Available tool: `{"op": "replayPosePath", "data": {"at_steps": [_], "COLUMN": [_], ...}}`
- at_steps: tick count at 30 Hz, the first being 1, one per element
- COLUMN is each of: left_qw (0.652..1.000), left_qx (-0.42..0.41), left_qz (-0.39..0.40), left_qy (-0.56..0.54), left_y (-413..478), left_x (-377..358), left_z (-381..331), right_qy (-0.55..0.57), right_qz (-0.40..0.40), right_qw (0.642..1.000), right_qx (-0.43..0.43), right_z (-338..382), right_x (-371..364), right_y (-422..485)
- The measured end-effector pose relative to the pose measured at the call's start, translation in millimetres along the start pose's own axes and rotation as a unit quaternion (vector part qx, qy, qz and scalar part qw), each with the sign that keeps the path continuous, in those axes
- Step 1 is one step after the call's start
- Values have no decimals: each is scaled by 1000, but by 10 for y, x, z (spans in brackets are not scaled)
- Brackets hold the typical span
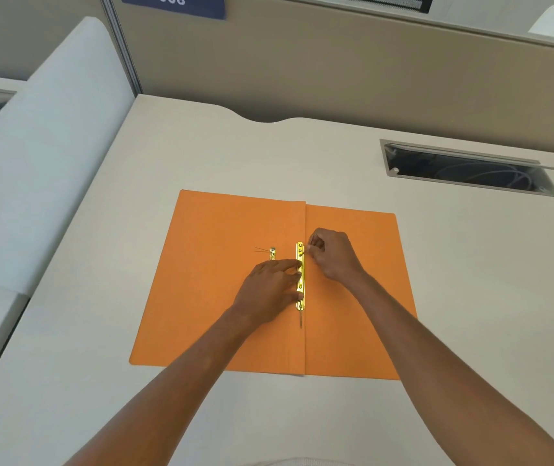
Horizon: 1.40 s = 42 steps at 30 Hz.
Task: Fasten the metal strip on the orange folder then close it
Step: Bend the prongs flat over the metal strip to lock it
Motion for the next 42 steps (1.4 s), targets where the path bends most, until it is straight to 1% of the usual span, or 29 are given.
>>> {"op": "replayPosePath", "data": {"at_steps": [7, 13, 19, 23, 27, 30, 33, 36, 42], "left_qw": [1000, 1000, 1000, 1000, 1000, 1000, 1000, 1000, 1000], "left_qx": [1, 4, 3, 3, 4, 0, 0, -5, -14], "left_qz": [4, 0, -5, -5, -1, -5, -7, -10, -20], "left_qy": [0, -1, -5, 0, 1, -6, -6, 1, 6], "left_y": [-1, 6, 0, -3, -8, -15, -14, -11, -16], "left_x": [-14, -16, -11, -3, -6, -6, -15, -14, -7], "left_z": [6, 15, 7, -1, -1, -7, -4, -7, -34], "right_qy": [-108, -197, -254, -272, -217, -141, -80, -60, -31], "right_qz": [12, 14, 27, 36, 46, 56, 71, 79, 69], "right_qw": [993, 975, 958, 947, 967, 984, 992, 994, 997], "right_qx": [43, 100, 126, 166, 128, 91, 69, 45, 4], "right_z": [108, 245, 319, 418, 370, 294, 240, 210, 160], "right_x": [-60, -109, -134, -202, -150, -98, -77, -70, -8], "right_y": [27, 27, 50, 31, 119, 180, 229, 277, 340]}}
Point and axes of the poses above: each hand's wrist, its own y-axis towards the middle knuckle, its own x-axis out of the back of the hand, z = x × y, the point moved 8 cm from there along y, towards the middle knuckle, and after that the axes turned 11 degrees about z, right-handed, at the moved point
